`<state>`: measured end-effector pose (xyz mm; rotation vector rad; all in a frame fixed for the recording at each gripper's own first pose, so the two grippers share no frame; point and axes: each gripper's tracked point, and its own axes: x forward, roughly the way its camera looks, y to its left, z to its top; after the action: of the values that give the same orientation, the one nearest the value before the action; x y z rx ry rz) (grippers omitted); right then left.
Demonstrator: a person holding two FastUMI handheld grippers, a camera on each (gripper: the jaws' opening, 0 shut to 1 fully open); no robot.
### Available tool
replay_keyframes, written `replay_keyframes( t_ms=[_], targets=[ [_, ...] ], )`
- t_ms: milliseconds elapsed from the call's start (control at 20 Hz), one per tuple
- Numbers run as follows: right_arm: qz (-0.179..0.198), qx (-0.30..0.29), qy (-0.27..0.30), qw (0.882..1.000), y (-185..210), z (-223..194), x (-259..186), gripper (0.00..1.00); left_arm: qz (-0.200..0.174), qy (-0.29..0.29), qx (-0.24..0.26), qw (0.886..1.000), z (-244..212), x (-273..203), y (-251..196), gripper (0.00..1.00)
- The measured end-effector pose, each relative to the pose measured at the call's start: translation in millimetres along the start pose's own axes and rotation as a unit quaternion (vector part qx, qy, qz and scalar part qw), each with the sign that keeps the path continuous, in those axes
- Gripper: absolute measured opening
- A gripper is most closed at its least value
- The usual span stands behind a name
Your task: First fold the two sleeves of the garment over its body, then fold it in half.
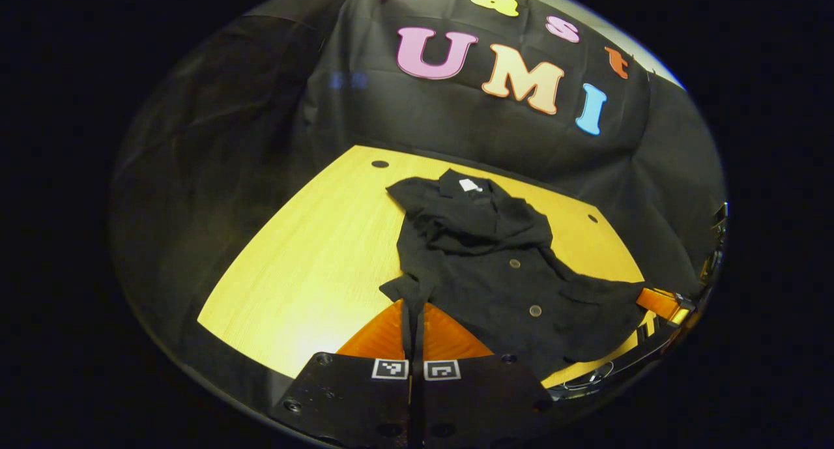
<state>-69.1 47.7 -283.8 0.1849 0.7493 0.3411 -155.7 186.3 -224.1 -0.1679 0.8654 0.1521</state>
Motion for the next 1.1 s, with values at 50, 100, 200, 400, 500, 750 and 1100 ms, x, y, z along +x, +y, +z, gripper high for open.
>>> replay_keyframes(
  t_ms=[50, 100, 200, 400, 500, 750, 1100],
  targets=[
    [-0.003, -0.003, -0.009, 1.0, 0, 12, 3, 0.03, -0.004, -0.007, 0.001, 1.0, 10, 3, -1, 0.0],
    [-0.005, -0.005, -0.017, 1.0, -1, 22, 5, 0.02, -0.006, -0.013, 0.004, 1.0, 20, 7, -1, 0.0],
    [-0.007, -0.004, -0.031, 0.999, -1, 42, 13, 0.02, -0.009, -0.026, 0.009, 1.0, 42, 15, 0, 0.0],
    [-0.015, -0.007, -0.056, 0.998, -5, 82, 29, 0.02, -0.022, -0.041, 0.01, 0.999, 74, 33, -4, 0.0],
    [-0.017, -0.005, -0.066, 0.998, -5, 99, 39, 0.03, -0.022, -0.047, 0.015, 0.999, 88, 45, -1, 0.0],
    [-0.026, -0.01, -0.085, 0.996, -11, 140, 64, 0.03, -0.034, -0.064, 0.017, 0.997, 127, 71, -5, 0.0],
    [-0.039, -0.005, -0.096, 0.995, -29, 182, 105, 0.02, -0.04, -0.075, 0.023, 0.996, 166, 115, -6, 0.0]
  ],
)
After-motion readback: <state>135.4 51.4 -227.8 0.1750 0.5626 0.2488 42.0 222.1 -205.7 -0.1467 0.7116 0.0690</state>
